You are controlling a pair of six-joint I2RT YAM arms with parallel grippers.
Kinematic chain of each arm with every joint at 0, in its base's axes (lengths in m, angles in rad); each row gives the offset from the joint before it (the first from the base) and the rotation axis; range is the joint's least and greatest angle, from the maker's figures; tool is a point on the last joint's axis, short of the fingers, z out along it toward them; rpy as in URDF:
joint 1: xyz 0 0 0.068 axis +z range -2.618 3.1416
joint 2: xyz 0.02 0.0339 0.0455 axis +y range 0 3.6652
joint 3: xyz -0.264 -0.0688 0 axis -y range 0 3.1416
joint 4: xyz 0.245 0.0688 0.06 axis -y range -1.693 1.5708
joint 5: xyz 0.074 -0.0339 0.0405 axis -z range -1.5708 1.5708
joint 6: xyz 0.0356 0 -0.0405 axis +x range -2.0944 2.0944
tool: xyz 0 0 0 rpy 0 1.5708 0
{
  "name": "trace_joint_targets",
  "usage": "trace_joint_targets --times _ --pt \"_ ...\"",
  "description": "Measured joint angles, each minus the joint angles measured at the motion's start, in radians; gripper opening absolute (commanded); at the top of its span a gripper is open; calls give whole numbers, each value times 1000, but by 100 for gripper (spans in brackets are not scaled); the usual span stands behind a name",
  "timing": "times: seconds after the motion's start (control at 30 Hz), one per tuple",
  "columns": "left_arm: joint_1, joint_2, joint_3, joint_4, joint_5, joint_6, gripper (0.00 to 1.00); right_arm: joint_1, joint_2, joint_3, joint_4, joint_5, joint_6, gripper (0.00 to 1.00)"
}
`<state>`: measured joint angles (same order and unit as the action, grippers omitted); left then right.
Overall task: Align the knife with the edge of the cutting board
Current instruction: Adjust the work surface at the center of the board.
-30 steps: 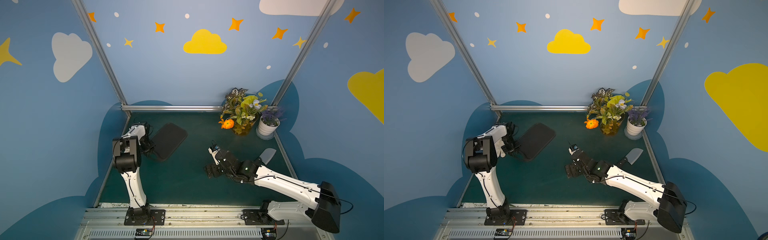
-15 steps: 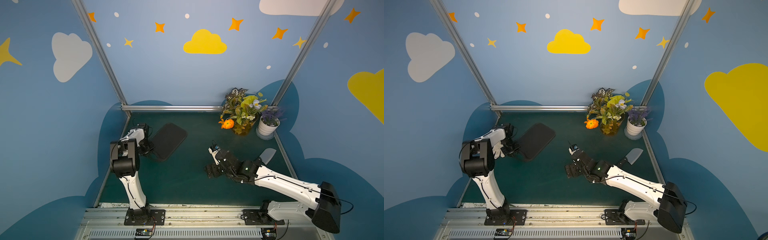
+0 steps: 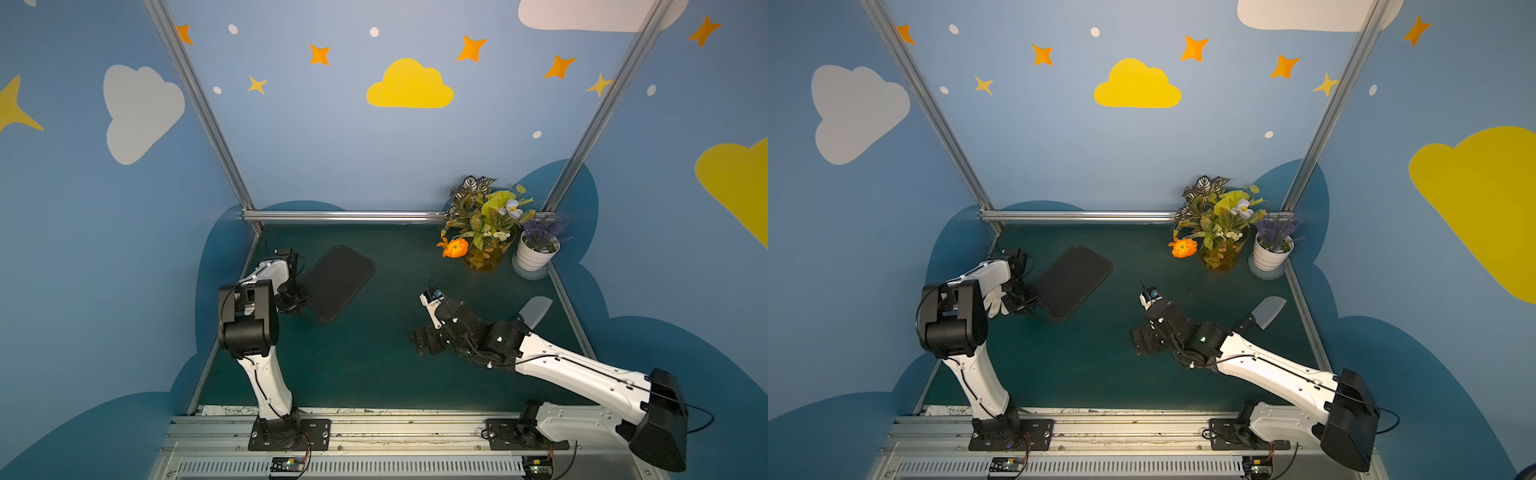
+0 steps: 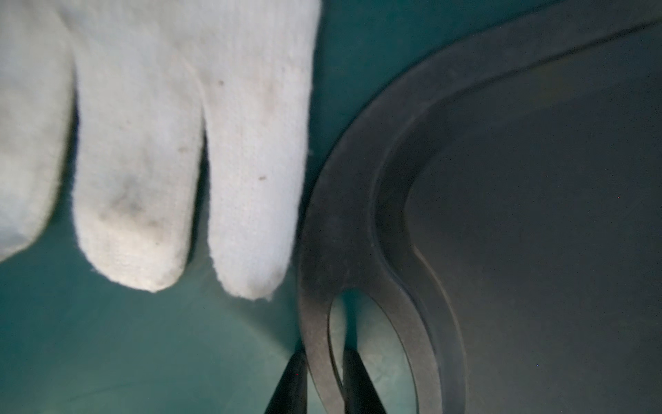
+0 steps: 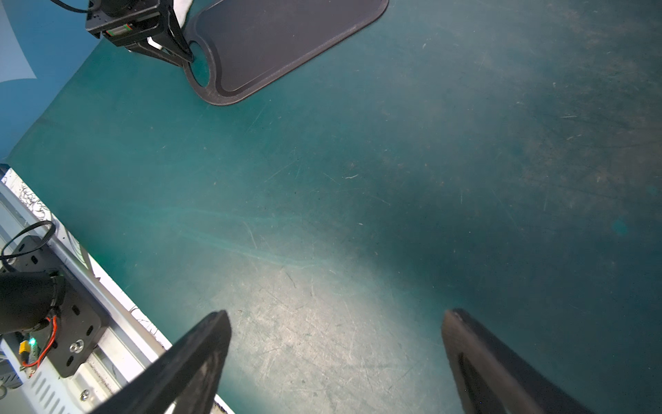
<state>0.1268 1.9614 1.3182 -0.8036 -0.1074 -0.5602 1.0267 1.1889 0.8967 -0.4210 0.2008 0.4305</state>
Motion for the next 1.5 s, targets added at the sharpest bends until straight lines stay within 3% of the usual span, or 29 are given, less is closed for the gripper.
trace_joint_targets --times 0.2,0.5,0.9,1.13,1.37,1.5 --pt "-35 4 8 -11 -43 25 13 0 33 0 19 -3 4 98" --pt "-108 34 47 -77 -120 98 6 -12 196 73 19 -12 3 98" --pt "-208 53 65 -128 -227 172 3 -96 504 401 -48 -45 -11 98" --pt "-233 53 65 -140 -225 201 3 -168 632 517 -87 -86 21 98" --pt "-268 53 64 -150 -220 222 3 -225 789 761 -164 -138 23 97" --pt "-273 37 50 -142 -196 224 3 -255 884 913 -196 -178 22 90"
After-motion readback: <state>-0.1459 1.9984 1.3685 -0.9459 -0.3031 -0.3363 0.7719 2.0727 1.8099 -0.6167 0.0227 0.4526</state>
